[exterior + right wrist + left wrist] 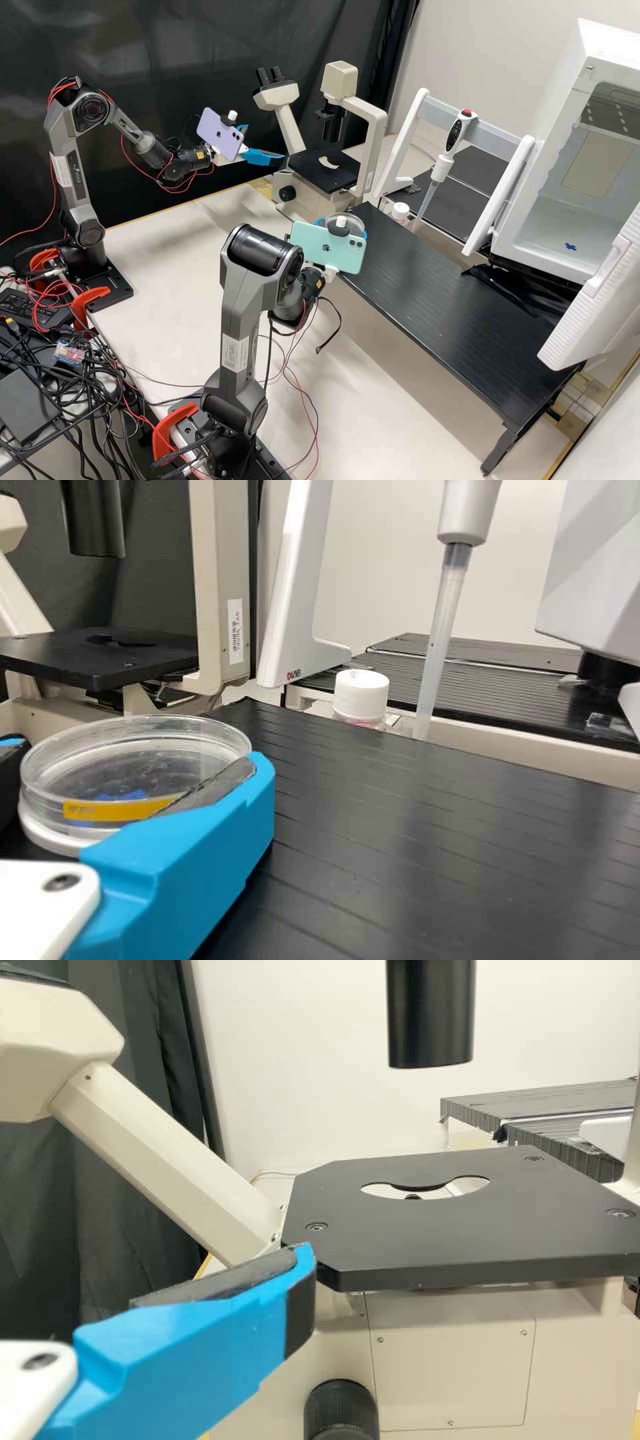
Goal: Move the petri dish to the incubator
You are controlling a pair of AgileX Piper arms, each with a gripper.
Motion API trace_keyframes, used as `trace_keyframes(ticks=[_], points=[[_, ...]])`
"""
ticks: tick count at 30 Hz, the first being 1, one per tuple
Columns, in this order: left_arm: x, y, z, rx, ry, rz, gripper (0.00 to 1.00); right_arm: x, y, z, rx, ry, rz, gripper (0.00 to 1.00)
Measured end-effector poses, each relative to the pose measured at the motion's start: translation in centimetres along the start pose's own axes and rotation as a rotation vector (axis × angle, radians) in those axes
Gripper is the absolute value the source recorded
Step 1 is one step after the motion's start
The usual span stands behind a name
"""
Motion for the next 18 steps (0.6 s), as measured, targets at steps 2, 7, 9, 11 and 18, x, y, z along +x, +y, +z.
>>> trace_keyframes(ticks=[2,7,9,11,18], points=[[0.0,0.0,0.0,0.0,0.0,0.0,1.0,-0.4,0.5,0.4,0.001,-0.009,0.009,0.0],[0.0,0.0,0.0,0.0,0.0,0.0,1.0,-1.8,2.5,1.7,0.006,-0.054,0.074,0.0],[0.0,0.0,0.0,0.0,0.0,0.0,1.0,-2.5,3.4,2.4,0.008,-0.081,0.108,0.0],[0.0,0.0,0.0,0.0,0.0,0.0,1.0,-3.3,4.7,3.3,0.017,-0.115,0.155,0.0],[0.0,0.0,0.0,0.0,0.0,0.0,1.0,-5.4,9.0,6.3,0.029,-0.182,0.294,0.0]])
